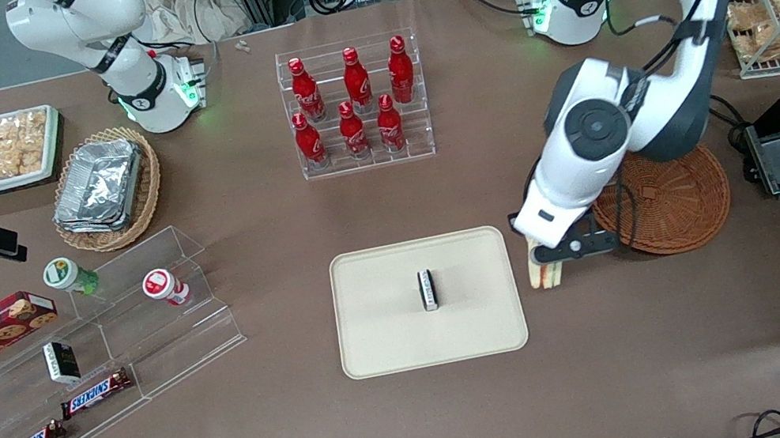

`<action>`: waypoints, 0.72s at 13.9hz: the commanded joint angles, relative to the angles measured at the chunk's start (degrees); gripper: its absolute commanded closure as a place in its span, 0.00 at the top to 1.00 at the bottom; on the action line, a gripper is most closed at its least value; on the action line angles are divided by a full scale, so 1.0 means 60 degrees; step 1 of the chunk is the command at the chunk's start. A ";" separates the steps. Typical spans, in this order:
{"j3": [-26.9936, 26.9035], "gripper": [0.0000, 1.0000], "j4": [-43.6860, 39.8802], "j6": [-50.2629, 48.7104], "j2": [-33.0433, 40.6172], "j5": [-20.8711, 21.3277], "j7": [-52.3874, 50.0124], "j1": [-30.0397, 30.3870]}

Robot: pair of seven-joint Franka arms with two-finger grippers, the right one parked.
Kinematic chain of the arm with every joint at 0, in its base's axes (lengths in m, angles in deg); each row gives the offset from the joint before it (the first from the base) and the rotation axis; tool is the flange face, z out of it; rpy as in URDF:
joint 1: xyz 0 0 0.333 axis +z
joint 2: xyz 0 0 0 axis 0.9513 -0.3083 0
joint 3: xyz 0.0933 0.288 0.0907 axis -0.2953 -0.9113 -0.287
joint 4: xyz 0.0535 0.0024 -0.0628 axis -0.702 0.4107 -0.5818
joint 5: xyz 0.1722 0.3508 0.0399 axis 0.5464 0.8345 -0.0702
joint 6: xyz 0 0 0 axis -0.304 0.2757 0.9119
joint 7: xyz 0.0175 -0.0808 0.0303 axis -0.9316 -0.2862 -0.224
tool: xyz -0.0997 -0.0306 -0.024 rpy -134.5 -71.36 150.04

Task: Place sandwich from basket to tray
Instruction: 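Lift the sandwich and carry it toward the cream tray, then lower the sandwich onto the tray beside the black box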

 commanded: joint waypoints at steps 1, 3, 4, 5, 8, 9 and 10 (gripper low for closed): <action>0.0267 0.00 -0.0879 0.0123 -0.1055 0.0508 -0.0598 -0.0074; 0.0253 0.00 -0.1170 0.0137 -0.1566 0.0842 -0.0889 -0.0511; 0.0253 0.00 -0.1549 0.0123 -0.1975 0.1236 -0.1326 -0.0572; 0.0267 0.00 -0.1742 0.0137 -0.2298 0.1690 -0.1679 -0.0601; 0.0297 0.00 -0.1817 0.0472 -0.2784 0.2177 -0.1990 -0.0689; 0.0297 0.00 -0.1817 0.0677 -0.2915 0.2178 -0.1976 -0.0690; 0.0297 0.00 -0.1817 0.0868 -0.3062 0.2178 -0.1961 -0.0675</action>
